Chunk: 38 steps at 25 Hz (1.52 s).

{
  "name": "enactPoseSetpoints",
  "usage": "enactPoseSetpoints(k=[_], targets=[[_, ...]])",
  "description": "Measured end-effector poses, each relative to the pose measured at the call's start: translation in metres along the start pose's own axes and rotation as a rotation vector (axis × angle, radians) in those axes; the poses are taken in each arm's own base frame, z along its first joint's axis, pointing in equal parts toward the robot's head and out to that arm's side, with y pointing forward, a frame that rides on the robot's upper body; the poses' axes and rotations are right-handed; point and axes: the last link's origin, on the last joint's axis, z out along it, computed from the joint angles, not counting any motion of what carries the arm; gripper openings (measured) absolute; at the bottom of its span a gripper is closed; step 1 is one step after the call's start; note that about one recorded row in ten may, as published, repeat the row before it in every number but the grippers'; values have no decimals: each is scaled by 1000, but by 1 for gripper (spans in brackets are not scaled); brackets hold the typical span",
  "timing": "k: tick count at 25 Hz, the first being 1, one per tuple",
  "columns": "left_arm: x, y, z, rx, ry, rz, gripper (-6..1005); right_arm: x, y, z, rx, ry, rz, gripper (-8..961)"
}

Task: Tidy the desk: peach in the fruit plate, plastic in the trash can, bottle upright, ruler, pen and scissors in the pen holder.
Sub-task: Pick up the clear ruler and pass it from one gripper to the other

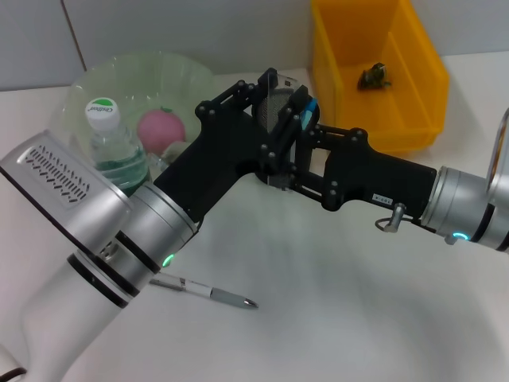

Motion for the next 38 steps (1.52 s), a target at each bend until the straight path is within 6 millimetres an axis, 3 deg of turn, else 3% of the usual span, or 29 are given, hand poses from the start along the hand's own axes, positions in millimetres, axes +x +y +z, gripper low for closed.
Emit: enactPoseSetpoints(k=[7, 23, 24, 38], targets=[[-1, -1, 0, -3, -6, -1, 486, -1, -1, 3, -2, 2, -7, 367], [-2, -1, 1, -6, -8, 9, 501, 0, -1, 10, 3, 2, 9, 206], [-2, -2, 1, -8, -10, 11, 502, 0, -1, 10, 10, -4, 16, 104], [1, -4, 2, -7, 9, 20, 516, -3, -3, 11, 25, -27, 39, 14]])
